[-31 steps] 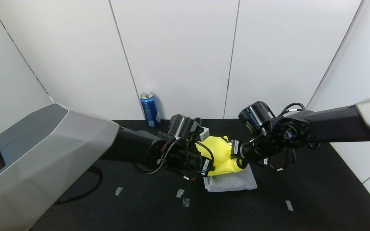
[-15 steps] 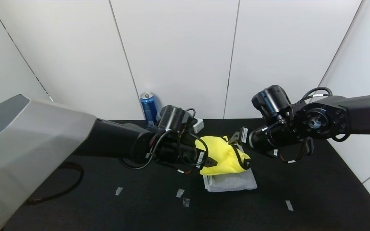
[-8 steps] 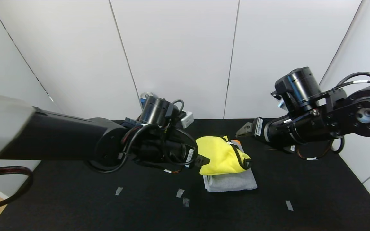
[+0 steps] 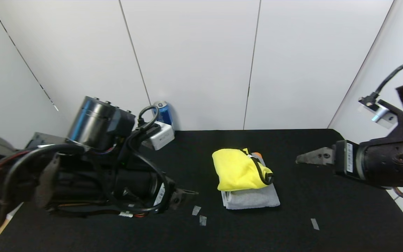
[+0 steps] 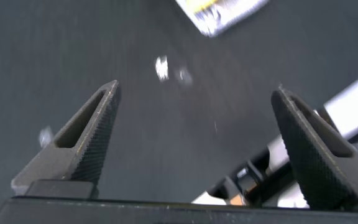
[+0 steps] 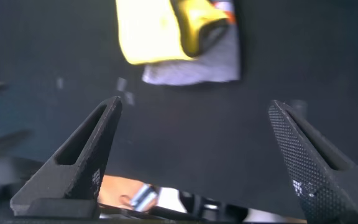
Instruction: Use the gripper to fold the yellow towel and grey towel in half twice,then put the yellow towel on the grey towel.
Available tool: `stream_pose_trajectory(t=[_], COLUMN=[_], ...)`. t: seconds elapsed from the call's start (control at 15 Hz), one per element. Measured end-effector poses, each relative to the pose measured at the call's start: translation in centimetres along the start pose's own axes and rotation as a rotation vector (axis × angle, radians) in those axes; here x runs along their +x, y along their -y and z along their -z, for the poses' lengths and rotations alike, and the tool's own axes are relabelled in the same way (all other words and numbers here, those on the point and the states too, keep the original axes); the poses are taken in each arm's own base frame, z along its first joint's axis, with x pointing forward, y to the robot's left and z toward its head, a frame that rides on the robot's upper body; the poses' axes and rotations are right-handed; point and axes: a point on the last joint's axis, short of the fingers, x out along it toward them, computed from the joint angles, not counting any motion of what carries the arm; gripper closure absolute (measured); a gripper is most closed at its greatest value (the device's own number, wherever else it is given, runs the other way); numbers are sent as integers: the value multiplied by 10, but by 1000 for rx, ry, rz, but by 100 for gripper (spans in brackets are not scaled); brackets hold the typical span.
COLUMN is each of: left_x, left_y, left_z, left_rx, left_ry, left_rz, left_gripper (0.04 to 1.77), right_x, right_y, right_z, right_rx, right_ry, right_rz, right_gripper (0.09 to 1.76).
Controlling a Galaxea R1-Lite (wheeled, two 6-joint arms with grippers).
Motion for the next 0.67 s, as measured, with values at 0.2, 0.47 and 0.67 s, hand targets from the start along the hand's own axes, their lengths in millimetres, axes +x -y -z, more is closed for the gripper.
stream_pose_trajectory(t=[0.2,0.47,0.67], left_x=[-44,-90,-119], left_y=[3,5,-4], left_z=[16,44,71], left_rx=[6,5,-20], left_ry=[29,92,156], left_rz=[-4,-19,-91], left_gripper=[11,10,10], right_x=[-35,-77,-102], right_y=[36,70,82], right_z=[13,41,67], right_rx=[-88,-191,-233], right_ry=[83,194,269], right_rz=[74,177,224], right_gripper=[15,15,15])
